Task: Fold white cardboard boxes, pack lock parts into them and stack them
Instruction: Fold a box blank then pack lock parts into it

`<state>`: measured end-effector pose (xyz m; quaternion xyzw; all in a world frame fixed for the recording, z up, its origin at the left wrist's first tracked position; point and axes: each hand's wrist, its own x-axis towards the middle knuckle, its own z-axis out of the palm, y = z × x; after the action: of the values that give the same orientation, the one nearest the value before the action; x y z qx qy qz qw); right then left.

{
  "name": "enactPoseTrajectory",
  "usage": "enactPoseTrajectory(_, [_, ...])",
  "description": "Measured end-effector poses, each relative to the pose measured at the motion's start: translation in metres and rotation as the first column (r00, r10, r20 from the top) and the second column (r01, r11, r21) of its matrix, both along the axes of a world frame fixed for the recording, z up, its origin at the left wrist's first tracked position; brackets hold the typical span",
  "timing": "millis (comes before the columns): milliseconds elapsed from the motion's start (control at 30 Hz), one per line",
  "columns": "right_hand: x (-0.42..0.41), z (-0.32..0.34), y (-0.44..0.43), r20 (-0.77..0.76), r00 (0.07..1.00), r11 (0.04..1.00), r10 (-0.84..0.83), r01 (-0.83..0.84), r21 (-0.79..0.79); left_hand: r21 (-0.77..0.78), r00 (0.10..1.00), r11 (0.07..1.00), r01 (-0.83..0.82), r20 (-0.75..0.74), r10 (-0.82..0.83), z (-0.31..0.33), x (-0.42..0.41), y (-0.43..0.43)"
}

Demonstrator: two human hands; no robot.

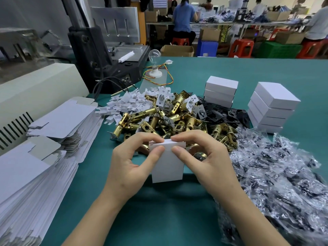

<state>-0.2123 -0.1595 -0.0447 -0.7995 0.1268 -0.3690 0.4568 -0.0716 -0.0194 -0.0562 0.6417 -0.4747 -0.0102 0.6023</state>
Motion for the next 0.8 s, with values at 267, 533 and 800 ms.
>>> enactPoseTrajectory(267, [0.001,-0.001,0.006,0.027,0.999,0.999,0.022,-0.023,0.043,-0.013,0.997,0.999,0.030,-0.074,-0.030,0.000,-0.004,-0.002])
enactPoseTrajectory(533, [-0.001,0.001,-0.004,-0.013,0.994,0.994,0.108,-0.107,0.039,-0.029,0.995,0.995,0.095,0.035,-0.094,-0.001,0.002,0.000])
enactPoseTrajectory(800, [-0.005,0.003,-0.014,-0.054,0.992,0.989,0.114,-0.119,-0.083,-0.056,0.988,0.990,0.126,0.097,-0.120,-0.002,0.009,0.002])
